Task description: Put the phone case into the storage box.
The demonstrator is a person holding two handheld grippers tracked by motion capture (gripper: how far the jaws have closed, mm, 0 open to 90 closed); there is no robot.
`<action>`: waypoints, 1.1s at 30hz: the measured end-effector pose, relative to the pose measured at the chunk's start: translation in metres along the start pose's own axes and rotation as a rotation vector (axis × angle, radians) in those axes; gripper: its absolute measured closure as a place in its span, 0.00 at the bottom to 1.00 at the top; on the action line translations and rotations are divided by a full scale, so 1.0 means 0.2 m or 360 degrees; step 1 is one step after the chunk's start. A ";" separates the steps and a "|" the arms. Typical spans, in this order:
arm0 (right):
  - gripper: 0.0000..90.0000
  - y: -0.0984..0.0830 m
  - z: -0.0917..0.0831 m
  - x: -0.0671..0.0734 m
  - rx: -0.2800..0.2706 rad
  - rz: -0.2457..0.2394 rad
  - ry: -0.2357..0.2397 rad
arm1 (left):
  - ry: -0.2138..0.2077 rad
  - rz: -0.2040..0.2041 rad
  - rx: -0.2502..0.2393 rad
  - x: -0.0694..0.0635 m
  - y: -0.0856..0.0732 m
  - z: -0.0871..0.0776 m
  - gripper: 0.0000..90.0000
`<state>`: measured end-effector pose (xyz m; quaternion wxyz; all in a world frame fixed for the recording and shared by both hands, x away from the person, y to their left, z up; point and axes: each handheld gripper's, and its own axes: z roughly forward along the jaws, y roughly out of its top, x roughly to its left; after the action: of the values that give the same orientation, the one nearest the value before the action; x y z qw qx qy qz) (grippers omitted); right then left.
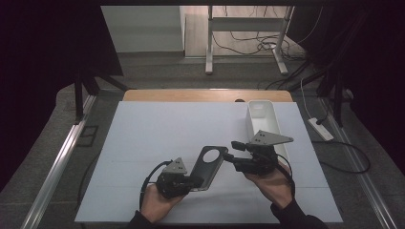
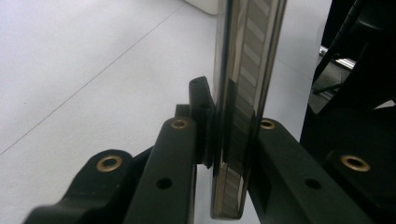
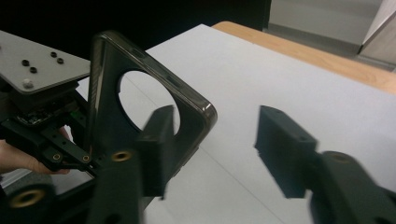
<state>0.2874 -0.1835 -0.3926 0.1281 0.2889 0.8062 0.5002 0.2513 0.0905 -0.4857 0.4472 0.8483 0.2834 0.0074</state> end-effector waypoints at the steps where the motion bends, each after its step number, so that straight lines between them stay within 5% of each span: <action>1: 0.65 0.00 -0.01 0.00 -0.0004 -0.0019 0.0007 | -0.0007 -0.0001 0.0000 0.00 0.00 0.00 0.94; 13: 0.85 0.00 -0.01 0.01 -0.0014 -0.0074 0.0054 | -0.0087 0.0009 -0.0012 0.00 0.00 0.00 0.94; 26: 0.88 0.00 -0.02 0.02 0.0003 -0.0078 0.0046 | -0.0140 0.0023 0.0006 0.01 0.00 0.02 0.93; 33: 0.88 0.00 -0.01 0.02 0.0013 -0.0060 0.0054 | -0.0103 0.0068 0.0011 -0.01 0.00 0.04 0.75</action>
<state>0.2825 -0.1824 -0.3902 0.1228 0.2657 0.8156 0.4991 0.2523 0.0835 -0.4896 0.4530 0.8555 0.2506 -0.0115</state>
